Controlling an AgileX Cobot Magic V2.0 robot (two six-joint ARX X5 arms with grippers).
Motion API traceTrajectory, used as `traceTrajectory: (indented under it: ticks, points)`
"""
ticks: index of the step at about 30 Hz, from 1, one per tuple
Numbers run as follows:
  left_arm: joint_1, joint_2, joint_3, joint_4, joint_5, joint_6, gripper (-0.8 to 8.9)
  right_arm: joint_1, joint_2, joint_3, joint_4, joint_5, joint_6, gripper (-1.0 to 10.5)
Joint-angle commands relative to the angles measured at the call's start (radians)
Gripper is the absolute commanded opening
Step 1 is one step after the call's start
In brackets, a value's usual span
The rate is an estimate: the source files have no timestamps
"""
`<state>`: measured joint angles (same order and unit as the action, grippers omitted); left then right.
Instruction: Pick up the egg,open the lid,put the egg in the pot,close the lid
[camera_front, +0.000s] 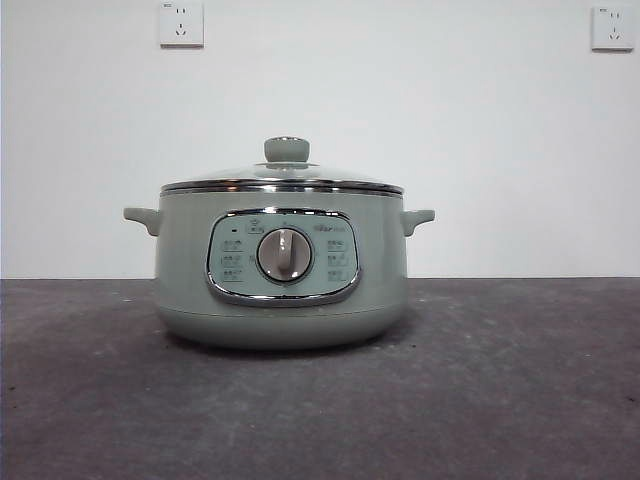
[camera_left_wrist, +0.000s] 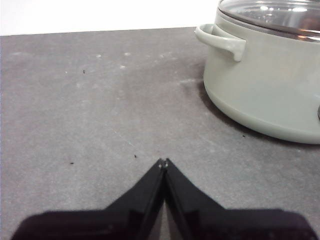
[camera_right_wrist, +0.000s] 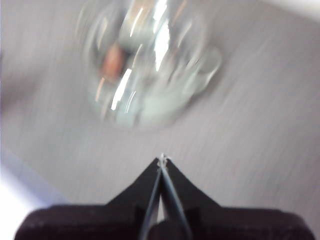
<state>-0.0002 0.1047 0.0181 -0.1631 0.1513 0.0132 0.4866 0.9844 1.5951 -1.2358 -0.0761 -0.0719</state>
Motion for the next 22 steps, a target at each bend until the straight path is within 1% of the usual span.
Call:
traceTrajectory:
  ticks: [1,2,3,5,7,10,13,19,22]
  points:
    - [0.003,0.007,-0.01,0.006,0.005,-0.011,-0.03,-0.101,-0.109,-0.08,0.132,-0.093,-0.007,0.0]
    - [0.003,0.01,-0.01,0.006,0.005,-0.011,-0.03,-0.155,-0.168,-0.142,0.188,-0.125,-0.007,0.0]
    - [0.003,0.017,-0.01,0.006,0.005,-0.011,-0.03,-0.213,-0.24,-0.222,0.245,-0.122,-0.009,0.0]
    - [0.003,0.027,-0.01,0.006,0.005,-0.011,-0.03,-0.299,-0.363,-0.385,0.367,-0.085,-0.034,0.0]
    - [0.003,0.037,-0.01,0.005,0.005,-0.011,-0.03,-0.365,-0.496,-0.588,0.548,-0.061,-0.045,0.0]
    - [0.003,0.043,-0.01,0.005,0.005,-0.011,-0.03,-0.407,-0.614,-0.778,0.708,-0.063,-0.034,0.0]
    - [0.003,0.046,-0.01,0.005,0.005,-0.011,-0.03,-0.43,-0.714,-0.951,0.81,-0.061,-0.033,0.0]
    - [0.003,0.048,-0.01,0.005,0.005,-0.011,-0.03,-0.436,-0.869,-1.242,0.918,-0.051,-0.032,0.0]
    - [0.003,0.048,-0.01,0.006,0.005,-0.011,-0.03,-0.436,-0.932,-1.367,0.946,-0.051,-0.015,0.0]
